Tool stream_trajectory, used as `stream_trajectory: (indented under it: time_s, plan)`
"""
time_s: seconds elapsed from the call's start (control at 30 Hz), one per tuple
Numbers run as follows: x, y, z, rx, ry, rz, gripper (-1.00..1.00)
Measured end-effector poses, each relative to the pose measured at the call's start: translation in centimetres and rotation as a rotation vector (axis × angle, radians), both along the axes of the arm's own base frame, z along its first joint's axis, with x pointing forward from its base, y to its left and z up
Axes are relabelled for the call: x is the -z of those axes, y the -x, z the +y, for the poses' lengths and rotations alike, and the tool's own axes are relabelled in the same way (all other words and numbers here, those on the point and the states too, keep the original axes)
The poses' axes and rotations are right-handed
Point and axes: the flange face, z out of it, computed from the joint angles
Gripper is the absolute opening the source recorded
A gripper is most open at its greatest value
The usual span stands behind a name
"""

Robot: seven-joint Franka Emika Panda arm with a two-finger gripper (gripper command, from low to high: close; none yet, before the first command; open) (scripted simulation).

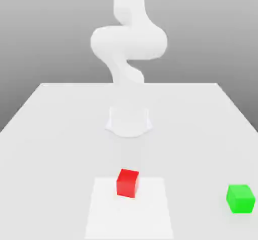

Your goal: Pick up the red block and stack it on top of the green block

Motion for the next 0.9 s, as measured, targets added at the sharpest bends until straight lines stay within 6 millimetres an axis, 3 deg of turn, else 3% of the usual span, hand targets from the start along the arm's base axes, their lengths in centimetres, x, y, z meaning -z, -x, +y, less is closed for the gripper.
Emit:
stream_trajectory:
  time_s: [0.13,0.3,0.43,0.57,0.63,0.8,0.83,0.9]
  plan:
    - [9.9,-3.8,0.0,0.039,-0.019,0.15,0.0]
    - [22.4,-5.2,-0.1,0.091,-0.042,0.335,0.0]
    - [32.5,-3.6,-0.3,0.139,-0.061,0.492,0.0]
    - [42.7,0.8,-0.4,0.194,-0.081,0.667,0.0]
    - [45.9,1.8,-0.4,0.207,-0.085,0.705,0.0]
    - [50.8,2.3,-0.4,0.21,-0.086,0.717,0.0]
    - [51.4,2.4,-0.4,0.21,-0.086,0.718,-1.0]
    - [51.4,2.4,-0.4,0.21,-0.086,0.717,-1.0]
